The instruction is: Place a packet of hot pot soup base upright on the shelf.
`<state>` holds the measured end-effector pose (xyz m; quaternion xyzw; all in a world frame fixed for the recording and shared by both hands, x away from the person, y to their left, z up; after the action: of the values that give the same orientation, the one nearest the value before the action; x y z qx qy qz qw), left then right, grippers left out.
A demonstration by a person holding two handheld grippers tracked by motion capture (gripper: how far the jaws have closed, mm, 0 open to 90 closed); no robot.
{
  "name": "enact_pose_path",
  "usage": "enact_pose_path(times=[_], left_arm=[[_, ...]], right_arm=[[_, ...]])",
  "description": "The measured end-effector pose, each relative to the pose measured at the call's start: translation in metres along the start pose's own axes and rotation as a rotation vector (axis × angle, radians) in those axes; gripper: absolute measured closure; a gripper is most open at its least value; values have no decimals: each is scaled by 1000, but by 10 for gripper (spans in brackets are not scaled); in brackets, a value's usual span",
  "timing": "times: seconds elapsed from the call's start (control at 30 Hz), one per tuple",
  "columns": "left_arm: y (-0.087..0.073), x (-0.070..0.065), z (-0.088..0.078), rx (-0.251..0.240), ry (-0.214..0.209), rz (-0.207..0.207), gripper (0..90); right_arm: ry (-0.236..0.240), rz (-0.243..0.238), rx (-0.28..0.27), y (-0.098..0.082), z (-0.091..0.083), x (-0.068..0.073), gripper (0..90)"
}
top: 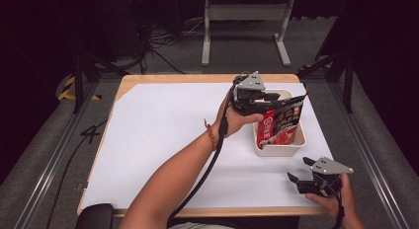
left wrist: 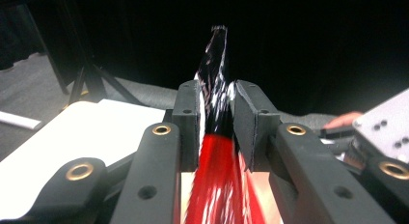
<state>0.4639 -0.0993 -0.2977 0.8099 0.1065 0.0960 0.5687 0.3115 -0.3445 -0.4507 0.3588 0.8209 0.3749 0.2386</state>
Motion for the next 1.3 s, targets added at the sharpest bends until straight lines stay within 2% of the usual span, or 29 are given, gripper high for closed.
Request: enact_pose_path(times=[0.07,0.1,0.4,0.43,0.57,0.73,0.8,1.0,1.03,1.17,1.3], left_arm=[[-3,0,-3,18,-17,26,699],[-4,-1,-5,28,-4,46,695],[-11,0,-27,65,26,110,658],[-12,-1,-30,68,16,116,659],[-15,-1,-36,76,25,134,653],[-18,-5,-43,90,52,178,631],[-18,-5,-44,91,64,183,623],[-29,-4,-50,137,100,192,542],[-33,-4,-50,149,117,198,519],[-38,-2,-52,165,127,197,494],[-45,-2,-55,191,166,212,432]], right_arm=[[0,-4,2,0,0,0,212],[3,-6,4,0,0,1,212],[3,-5,6,0,1,1,213],[3,-7,6,0,0,1,213],[-1,-7,2,0,0,1,213],[2,-12,5,1,0,2,213],[3,-11,5,1,0,1,213],[4,-11,5,0,0,1,213],[2,-11,6,1,1,2,213],[3,-17,7,1,0,3,213],[0,-12,3,1,0,2,213]])
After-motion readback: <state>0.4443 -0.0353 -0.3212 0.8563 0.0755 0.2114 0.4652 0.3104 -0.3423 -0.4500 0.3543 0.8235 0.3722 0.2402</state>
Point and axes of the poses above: each handheld gripper's, and its own axes: z roughly forward along the jaws, y roughly out of its top, x roughly to its left, the point moved 2 cm from there along z, roughly forward along the jaws, and after that the axes turned 4 degrees about y, right-handed, at the moved point
